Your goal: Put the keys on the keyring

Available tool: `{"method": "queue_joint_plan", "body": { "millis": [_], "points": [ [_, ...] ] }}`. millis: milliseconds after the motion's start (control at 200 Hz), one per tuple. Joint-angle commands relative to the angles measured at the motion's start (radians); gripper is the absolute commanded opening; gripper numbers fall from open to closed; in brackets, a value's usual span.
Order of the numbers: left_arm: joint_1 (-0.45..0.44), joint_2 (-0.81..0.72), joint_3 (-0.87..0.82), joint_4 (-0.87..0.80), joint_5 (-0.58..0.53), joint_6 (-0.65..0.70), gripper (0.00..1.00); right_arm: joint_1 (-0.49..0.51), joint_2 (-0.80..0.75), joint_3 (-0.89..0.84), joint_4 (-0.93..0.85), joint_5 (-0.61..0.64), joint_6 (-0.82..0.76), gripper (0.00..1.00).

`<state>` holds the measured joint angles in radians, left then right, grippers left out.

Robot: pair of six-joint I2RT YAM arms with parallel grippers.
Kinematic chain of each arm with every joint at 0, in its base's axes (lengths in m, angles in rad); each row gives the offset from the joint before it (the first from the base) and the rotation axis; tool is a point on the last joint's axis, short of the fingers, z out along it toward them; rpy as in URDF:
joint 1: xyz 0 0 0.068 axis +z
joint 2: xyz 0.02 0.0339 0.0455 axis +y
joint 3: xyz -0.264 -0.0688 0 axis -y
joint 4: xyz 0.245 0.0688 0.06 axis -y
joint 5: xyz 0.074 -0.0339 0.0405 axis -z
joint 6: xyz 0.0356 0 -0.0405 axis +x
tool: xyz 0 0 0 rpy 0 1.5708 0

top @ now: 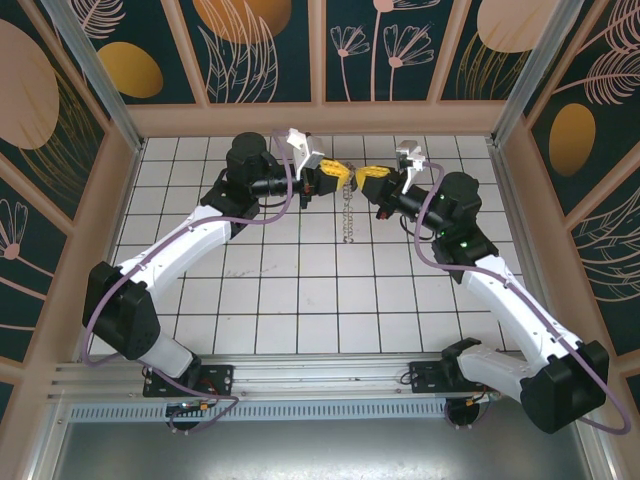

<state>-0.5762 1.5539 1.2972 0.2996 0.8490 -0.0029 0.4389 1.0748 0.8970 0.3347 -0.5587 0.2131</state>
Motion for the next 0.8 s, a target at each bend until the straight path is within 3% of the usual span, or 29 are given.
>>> {"method": "queue_joint_plan", "body": {
  "millis": [0, 796],
  "points": [
    [-0.01, 0.002, 0.05, 0.039, 0.018, 0.01, 0.0, -0.003, 0.008, -0.002, 0.021, -0.044, 0.005, 0.0],
    [-0.012, -0.005, 0.043, 0.057, 0.035, 0.006, 0.0, -0.02, -0.006, -0.029, 0.012, -0.013, 0.002, 0.0]
  ]
}}
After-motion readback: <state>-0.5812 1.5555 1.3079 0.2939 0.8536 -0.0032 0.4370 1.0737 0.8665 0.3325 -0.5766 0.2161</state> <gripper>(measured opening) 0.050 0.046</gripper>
